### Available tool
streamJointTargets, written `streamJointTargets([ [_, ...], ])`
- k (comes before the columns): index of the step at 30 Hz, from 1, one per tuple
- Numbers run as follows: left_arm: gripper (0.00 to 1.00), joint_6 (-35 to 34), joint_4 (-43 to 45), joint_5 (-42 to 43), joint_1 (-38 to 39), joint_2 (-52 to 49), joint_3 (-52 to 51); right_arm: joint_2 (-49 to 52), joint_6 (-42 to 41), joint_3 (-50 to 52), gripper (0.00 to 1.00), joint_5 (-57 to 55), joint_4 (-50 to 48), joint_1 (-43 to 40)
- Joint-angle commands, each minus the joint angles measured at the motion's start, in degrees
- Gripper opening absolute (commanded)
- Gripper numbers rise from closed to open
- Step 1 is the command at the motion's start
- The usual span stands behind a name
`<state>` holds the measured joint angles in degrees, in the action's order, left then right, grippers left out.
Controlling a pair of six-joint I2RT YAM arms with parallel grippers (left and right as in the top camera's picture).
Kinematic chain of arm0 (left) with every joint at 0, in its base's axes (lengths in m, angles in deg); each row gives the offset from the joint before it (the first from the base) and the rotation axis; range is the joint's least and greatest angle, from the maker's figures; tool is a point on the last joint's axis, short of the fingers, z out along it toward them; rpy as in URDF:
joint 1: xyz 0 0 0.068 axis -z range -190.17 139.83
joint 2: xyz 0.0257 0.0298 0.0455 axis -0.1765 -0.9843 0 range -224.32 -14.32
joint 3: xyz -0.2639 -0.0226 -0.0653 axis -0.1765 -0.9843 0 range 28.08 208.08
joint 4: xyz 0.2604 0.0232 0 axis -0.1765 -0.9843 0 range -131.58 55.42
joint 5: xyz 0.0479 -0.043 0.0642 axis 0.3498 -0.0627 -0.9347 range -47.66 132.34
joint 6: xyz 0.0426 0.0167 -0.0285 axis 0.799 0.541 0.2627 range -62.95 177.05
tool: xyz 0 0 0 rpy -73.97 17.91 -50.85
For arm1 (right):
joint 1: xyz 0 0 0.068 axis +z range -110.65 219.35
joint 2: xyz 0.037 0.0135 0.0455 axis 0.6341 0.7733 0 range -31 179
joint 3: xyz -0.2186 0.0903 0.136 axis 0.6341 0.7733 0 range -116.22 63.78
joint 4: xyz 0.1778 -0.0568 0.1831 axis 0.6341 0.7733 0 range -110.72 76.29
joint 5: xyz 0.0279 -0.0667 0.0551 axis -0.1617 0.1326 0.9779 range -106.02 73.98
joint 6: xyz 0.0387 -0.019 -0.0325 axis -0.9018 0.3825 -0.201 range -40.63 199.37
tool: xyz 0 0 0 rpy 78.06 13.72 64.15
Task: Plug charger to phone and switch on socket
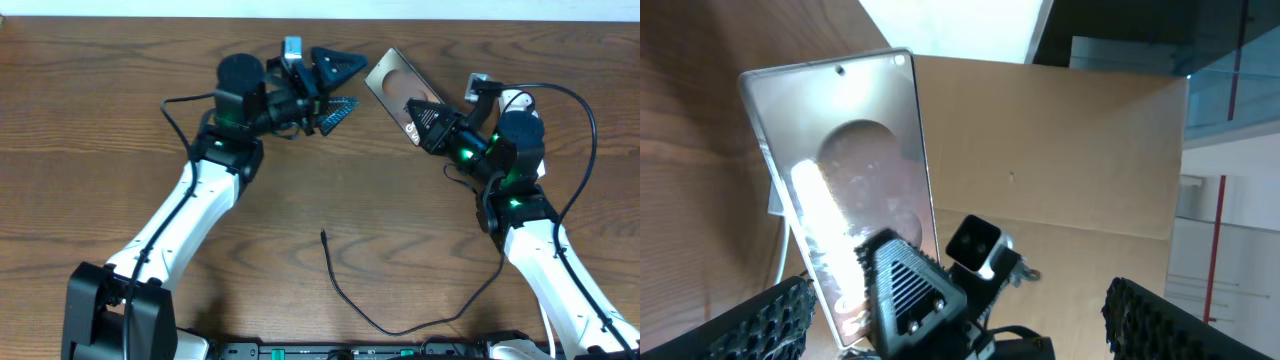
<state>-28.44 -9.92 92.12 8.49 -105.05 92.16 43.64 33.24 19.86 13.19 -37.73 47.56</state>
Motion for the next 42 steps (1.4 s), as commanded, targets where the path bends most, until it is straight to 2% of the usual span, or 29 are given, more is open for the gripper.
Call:
streamJointTargets([
  [1,0.92,1.7,0.5,5.7,-2.4,0.5,1.4,-0.3,-14.3,-0.7,0.01,2.4,-2.2,-0.3],
  [7,0.92,5.2,0.3,6.1,-4.2,0.5,1.4,-0.3,-29.2,-0.7,0.01,7.2,-10.4,-0.3],
  [11,0.93,5.4,0.3,5.1,-4.2,0.5,1.4,-0.3,-34.2,-0.7,0.01,8.0,-13.3,-0.1],
  [20,0.92,6.2,0.3,-0.4,-4.2,0.5,1.4,-0.3,-44.1,-0.6,0.01,7.4,-13.3,4.0],
  [33,0.93,6.2,-0.2,-3.2,-3.6,0.5,1.4,-0.3,-52.1,-0.6,0.01,0.0,-13.2,10.8],
  [38,0.92,6.2,-0.2,-4.5,-2.3,0.5,1.4,-0.3,-52.2,-0.6,0.01,-2.9,-13.2,13.2],
  [40,0.91,6.2,-0.2,-4.7,-2.2,0.5,1.4,-0.3,-52.2,-0.6,0.01,-3.3,-13.2,13.8],
  [42,0.84,6.2,-0.3,-4.7,-2.2,0.5,1.4,-0.3,-53.2,-0.6,0.01,-3.1,-13.2,14.1],
])
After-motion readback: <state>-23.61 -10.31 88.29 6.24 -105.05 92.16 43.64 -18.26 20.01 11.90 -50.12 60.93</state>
